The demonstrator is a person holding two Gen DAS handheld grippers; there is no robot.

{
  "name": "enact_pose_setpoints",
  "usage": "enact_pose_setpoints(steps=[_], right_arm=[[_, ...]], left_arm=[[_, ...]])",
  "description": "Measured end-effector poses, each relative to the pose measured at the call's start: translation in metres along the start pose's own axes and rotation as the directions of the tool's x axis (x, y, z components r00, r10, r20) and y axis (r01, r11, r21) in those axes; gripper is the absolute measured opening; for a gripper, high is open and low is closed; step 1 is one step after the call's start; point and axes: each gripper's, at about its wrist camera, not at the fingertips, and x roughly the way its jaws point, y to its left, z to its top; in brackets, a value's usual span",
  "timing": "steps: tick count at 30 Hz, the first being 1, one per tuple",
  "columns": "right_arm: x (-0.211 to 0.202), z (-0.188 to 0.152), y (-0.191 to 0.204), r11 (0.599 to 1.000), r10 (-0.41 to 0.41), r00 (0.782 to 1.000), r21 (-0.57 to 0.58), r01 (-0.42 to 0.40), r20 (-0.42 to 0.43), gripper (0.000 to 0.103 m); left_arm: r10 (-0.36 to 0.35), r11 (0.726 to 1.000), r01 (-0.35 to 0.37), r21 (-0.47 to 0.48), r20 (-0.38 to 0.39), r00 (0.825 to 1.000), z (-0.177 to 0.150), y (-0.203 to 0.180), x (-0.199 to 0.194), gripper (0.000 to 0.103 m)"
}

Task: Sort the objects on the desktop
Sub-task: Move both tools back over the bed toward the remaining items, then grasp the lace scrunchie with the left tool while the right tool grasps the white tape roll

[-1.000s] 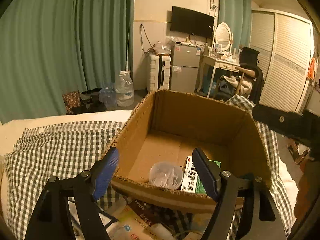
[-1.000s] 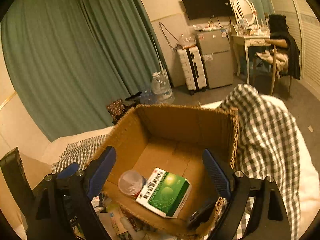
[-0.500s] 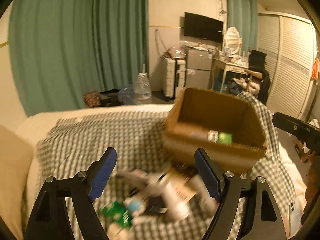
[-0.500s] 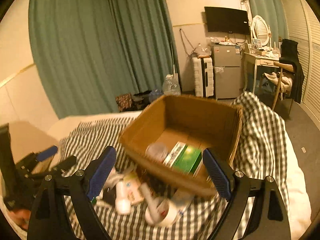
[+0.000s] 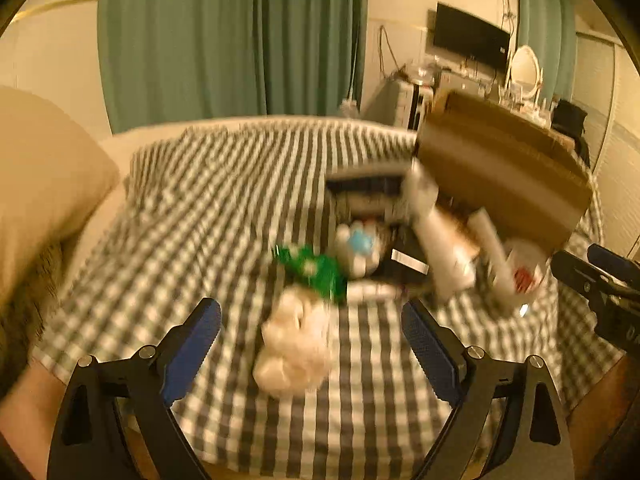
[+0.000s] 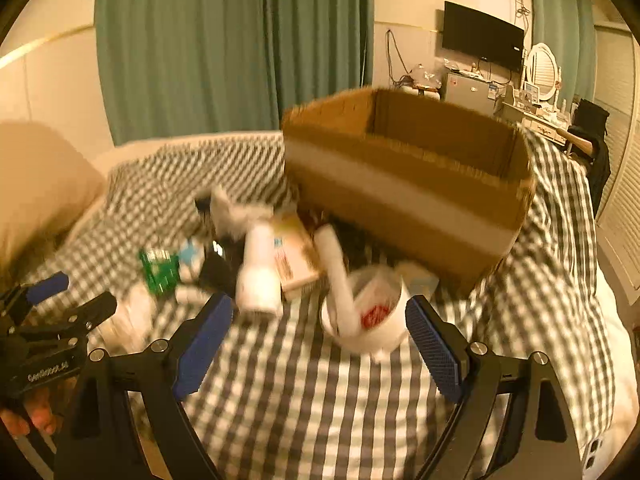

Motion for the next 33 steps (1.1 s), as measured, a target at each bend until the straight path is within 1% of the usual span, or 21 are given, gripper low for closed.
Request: enact_pose_setpoints(steps=[3, 5, 11, 16, 17, 18, 19, 21, 22, 23, 24, 27, 30, 33], right_arm=[[0.009, -0.008, -0.003, 1.000, -0.013, 0.999, -0.018, 0.013, -0.029, 0.089], [0.015, -0.007, -0.008, 0.999, -0.034, 0.999, -0.021, 0.034, -0.031, 0.092], [0.038, -0.009, -0.021, 0.996, -0.079, 0.992, 0.036, 0.083, -0.094, 0.092], [0.057, -0.009, -0.028, 0.991, -0.106, 0.983, 0.063, 0.117, -0.147, 0.092], [0.061, -0.009, -0.028, 0.991, -0.111, 0.982, 0.059, 0.122, -0.155, 0.092], [0.065, -0.009, -0.028, 0.991, -0.114, 0.980, 0.051, 0.124, -0.166, 0.092], [0.069, -0.009, -0.026, 0.991, -0.122, 0.977, 0.037, 0.130, -0.177, 0.092], [0.078, -0.010, -0.022, 0.990, -0.137, 0.971, 0.002, 0.141, -0.195, 0.092], [0.081, -0.011, -0.020, 0.990, -0.143, 0.969, -0.010, 0.144, -0.202, 0.092], [0.086, -0.011, -0.018, 0.988, -0.157, 0.965, -0.026, 0.155, -0.209, 0.092], [0.090, -0.011, -0.016, 0.985, -0.171, 0.962, -0.042, 0.165, -0.215, 0.092], [0.100, -0.011, -0.013, 0.978, -0.204, 0.955, -0.084, 0.190, -0.218, 0.092], [0.115, -0.010, -0.008, 0.965, -0.250, 0.943, -0.134, 0.224, -0.219, 0.092], [0.135, -0.011, -0.005, 0.945, -0.306, 0.923, -0.190, 0.265, -0.235, 0.092]], left_arm=[[0.027, 0.999, -0.026, 0.042, -0.029, 0.999, -0.009, -0.003, 0.014, 0.094], [0.038, 0.998, -0.036, 0.045, -0.037, 0.999, -0.013, -0.002, 0.023, 0.094], [0.026, 1.000, -0.026, 0.001, -0.106, 0.994, -0.024, 0.006, 0.049, 0.094], [0.008, 0.997, -0.019, -0.069, -0.154, 0.988, -0.025, 0.016, 0.067, 0.094], [0.006, 0.997, -0.019, -0.078, -0.158, 0.987, -0.026, 0.018, 0.068, 0.089], [0.004, 0.996, -0.017, -0.082, -0.160, 0.987, -0.026, 0.019, 0.068, 0.082], [-0.002, 0.997, -0.012, -0.082, -0.168, 0.986, -0.026, 0.019, 0.070, 0.078], [-0.015, 0.997, 0.001, -0.079, -0.180, 0.984, -0.028, 0.019, 0.072, 0.060], [-0.024, 0.997, 0.010, -0.077, -0.184, 0.983, -0.030, 0.019, 0.073, 0.054], [-0.030, 0.997, 0.017, -0.074, -0.185, 0.982, -0.030, 0.018, 0.073, 0.044], [-0.036, 0.997, 0.023, -0.073, -0.184, 0.982, -0.030, 0.017, 0.072, 0.036], [-0.053, 0.996, 0.039, -0.081, -0.169, 0.984, -0.029, 0.018, 0.070, 0.029], [-0.062, 0.995, 0.047, -0.091, -0.165, 0.984, -0.030, 0.019, 0.069, 0.029], [-0.062, 0.995, 0.047, -0.091, -0.168, 0.984, -0.030, 0.020, 0.070, 0.029]])
